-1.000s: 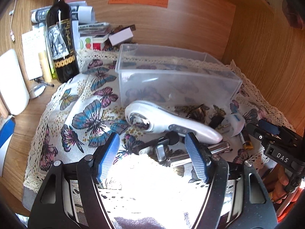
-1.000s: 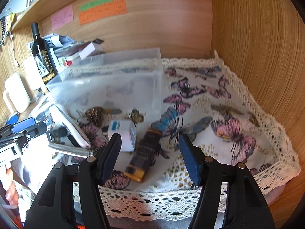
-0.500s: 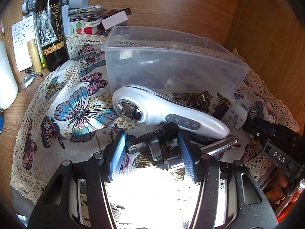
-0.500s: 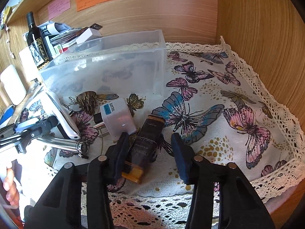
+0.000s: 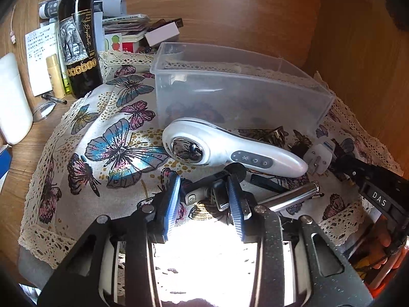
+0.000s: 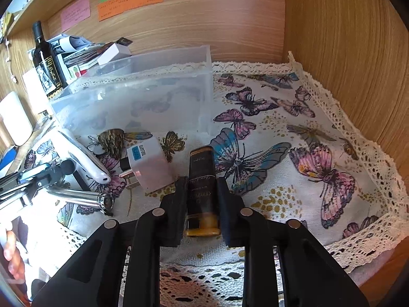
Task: Organize rigid objects
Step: 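Lift the bottle with the right gripper, lower it into the clear box, open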
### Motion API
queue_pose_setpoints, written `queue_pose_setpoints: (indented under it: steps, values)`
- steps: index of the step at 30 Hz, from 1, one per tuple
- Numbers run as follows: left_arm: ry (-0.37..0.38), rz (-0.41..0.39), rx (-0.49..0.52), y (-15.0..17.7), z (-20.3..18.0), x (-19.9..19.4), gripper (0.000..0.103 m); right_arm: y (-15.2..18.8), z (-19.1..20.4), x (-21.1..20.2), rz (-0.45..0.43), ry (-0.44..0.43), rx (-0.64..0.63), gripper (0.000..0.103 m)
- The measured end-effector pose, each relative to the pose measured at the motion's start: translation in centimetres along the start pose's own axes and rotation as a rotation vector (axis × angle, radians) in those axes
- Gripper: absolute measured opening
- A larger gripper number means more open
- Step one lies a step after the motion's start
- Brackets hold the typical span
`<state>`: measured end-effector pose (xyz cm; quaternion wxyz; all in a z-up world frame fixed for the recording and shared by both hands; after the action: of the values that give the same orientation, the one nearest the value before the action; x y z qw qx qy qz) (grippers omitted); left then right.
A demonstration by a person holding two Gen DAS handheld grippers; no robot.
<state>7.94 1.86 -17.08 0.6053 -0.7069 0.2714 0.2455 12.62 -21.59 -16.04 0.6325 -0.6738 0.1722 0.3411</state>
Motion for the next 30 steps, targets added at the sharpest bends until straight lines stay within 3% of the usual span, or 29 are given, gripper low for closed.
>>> queue_pose_setpoints:
  steps: [8, 21, 30]
  values:
    - [-0.007, -0.098, 0.011, -1.6, 0.0, -2.9, 0.037, -1.6, -0.4, -2.1, -0.072, 0.011, 0.012, 0.02]
    - [-0.019, -0.269, 0.04, -8.1, -0.3, -5.9, 0.037, -7.0, 0.9, -4.6, -0.231, -0.016, -0.011, 0.02]
    - [-0.018, -0.315, 0.07, -12.0, -1.5, -5.4, 0.037, -11.2, 2.7, -4.1, -0.301, -0.063, -0.048, 0.02]
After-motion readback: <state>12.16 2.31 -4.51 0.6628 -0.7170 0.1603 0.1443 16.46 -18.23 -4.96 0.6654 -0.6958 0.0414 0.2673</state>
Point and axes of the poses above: each gripper's, at about its wrist camera, not at the fingertips, and x roughly the way its jaws point, z to its left, y to its underside, the point moved 3 cm from there along x, roughly the way its jaws point, and after that the axes turned 1 degree about y, right-handed, at the moved point
